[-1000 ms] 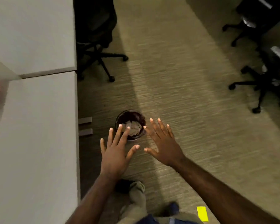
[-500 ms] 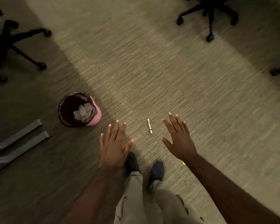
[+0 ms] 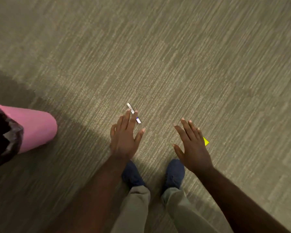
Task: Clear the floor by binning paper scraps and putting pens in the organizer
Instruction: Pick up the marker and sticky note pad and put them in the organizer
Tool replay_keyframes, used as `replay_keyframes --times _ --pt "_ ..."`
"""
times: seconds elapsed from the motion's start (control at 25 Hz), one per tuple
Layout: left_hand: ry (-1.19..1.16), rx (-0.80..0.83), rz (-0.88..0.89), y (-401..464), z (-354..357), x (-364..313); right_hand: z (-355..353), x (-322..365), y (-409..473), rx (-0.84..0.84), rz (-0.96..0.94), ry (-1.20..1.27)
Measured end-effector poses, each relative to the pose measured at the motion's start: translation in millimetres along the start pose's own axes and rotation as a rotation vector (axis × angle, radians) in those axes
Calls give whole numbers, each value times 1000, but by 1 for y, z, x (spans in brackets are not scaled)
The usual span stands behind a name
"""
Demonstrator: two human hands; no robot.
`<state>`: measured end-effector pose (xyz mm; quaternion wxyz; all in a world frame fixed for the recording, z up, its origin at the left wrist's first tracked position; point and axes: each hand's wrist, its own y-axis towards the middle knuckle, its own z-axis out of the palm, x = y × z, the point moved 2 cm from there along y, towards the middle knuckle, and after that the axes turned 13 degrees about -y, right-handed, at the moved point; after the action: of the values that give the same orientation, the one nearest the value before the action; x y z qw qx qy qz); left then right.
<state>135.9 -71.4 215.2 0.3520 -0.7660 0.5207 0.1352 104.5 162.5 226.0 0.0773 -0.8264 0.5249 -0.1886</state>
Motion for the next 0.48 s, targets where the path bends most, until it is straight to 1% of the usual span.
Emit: replay_keyframes --times 0.24,0.4,0.48 --pt "32 -21 -35 70 118 93 143 -85 18 75 103 -24" --pt "79 10 -48 116 163 145 213 -138 19 116 151 -69" --pt "94 37 -28 134 179 157 239 -157 18 144 199 -87"
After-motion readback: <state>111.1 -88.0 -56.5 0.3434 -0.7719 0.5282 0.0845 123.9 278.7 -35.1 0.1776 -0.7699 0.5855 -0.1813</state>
